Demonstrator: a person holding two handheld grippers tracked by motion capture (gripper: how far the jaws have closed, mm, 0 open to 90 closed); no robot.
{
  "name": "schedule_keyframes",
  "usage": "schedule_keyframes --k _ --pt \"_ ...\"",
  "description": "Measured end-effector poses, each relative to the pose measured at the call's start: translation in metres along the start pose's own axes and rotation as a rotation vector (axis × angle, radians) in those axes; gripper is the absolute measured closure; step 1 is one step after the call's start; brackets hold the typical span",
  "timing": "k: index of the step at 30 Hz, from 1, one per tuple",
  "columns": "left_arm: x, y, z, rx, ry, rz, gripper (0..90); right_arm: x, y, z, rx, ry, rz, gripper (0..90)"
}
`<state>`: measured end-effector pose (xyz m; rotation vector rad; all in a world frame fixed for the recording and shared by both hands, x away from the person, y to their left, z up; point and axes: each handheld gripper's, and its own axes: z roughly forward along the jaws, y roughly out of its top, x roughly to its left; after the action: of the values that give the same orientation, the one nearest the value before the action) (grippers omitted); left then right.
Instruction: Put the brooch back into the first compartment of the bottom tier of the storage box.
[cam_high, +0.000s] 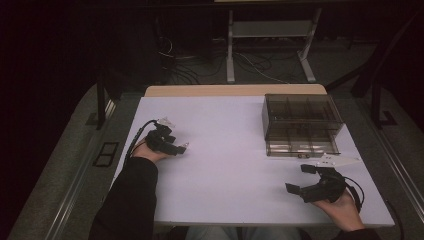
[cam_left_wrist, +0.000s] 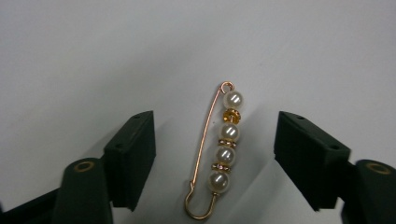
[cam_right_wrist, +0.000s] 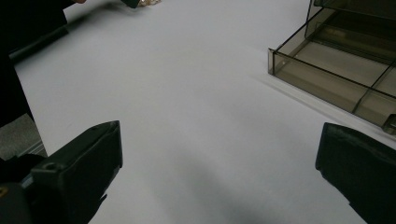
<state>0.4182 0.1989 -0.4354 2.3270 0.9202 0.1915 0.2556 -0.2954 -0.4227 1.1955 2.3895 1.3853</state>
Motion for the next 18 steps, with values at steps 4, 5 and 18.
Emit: schedule_keyframes --k 4,5,18 --pt "-0.0001 0.0007 -0.0015 -0.006 0.023 0.030 40.3 -0.0002 0.0000 0.0000 0.000 0.001 0.001 0.1" --pt "0.0001 0.0010 -0.0018 -0.008 0.034 0.040 43.6 0.0000 0.0000 -0.0001 0.002 0.001 0.004 0.1" --pt "-0.0009 0.0013 0.0005 0.017 0.034 0.082 59.1 -0.0001 0.0000 0.0002 0.004 0.003 0.005 0.1"
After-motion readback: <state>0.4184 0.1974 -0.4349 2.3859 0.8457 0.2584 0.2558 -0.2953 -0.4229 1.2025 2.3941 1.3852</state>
